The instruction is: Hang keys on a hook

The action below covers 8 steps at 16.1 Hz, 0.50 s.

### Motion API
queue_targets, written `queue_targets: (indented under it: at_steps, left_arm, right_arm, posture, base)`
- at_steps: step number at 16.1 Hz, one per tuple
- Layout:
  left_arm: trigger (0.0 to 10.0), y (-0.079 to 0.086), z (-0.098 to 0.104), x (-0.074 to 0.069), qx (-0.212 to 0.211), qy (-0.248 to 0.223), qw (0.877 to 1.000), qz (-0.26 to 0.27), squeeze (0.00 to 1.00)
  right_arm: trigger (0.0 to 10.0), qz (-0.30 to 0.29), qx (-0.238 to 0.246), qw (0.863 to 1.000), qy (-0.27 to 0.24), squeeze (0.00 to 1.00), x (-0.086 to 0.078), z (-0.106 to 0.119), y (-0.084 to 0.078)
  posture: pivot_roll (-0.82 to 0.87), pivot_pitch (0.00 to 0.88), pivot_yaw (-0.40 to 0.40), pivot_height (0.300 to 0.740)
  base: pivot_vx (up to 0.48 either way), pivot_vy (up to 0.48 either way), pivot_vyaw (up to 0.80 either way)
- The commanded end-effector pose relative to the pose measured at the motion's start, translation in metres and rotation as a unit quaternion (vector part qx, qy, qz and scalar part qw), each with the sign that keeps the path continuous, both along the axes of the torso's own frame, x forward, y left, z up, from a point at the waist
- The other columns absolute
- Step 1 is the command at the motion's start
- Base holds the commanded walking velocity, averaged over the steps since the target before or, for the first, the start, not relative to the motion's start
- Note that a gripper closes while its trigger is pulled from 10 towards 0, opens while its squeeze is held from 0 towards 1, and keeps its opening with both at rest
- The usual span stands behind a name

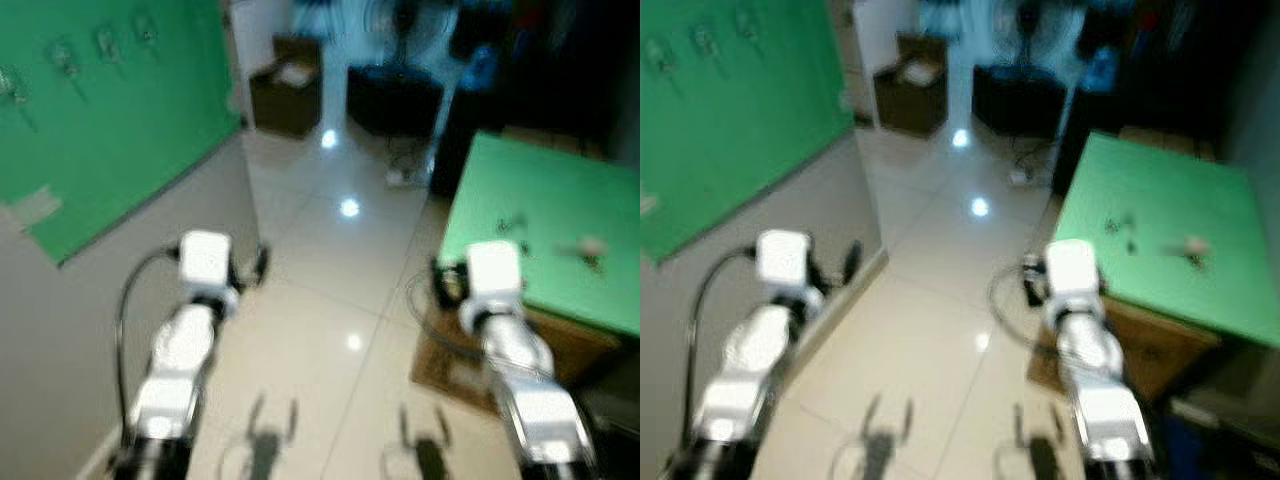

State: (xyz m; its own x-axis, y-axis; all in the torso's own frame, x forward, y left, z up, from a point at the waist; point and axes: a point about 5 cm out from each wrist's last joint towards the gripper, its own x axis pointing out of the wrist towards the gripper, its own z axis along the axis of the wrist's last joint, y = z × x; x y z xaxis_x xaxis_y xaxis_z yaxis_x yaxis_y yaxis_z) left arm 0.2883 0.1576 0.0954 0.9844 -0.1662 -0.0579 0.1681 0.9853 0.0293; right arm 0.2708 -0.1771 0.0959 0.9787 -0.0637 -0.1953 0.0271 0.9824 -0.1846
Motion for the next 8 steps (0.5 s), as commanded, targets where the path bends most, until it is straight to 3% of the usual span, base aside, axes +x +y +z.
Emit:
queue_targets:
  at_steps: [1, 8]
  left_arm:
    - [10.0, 0.0104, 0.0051, 0.0014, 0.012, -0.006, 1.0, 0.012, 0.0]
    - [10.0, 0.0065, 0.0035, -0.0017, 0.007, -0.006, 1.0, 0.01, 0.0]
  right_arm:
    - [10.0, 0.001, 0.019, 1.0, -0.01, 0.0, 0.0029, 0.0051, 0.0053]
    - [10.0, 0.003, 0.017, 1.0, -0.008, 0.0, 0.0002, 0.0048, 0.0024]
  posture:
    - [-0.07, 0.0, 0.025, 0.74]
    - [-0.08, 0.0, 0.012, 0.74]
  base:
    - [0.401, 0.0, -0.79]
    - [0.403, 0.0, -0.8]
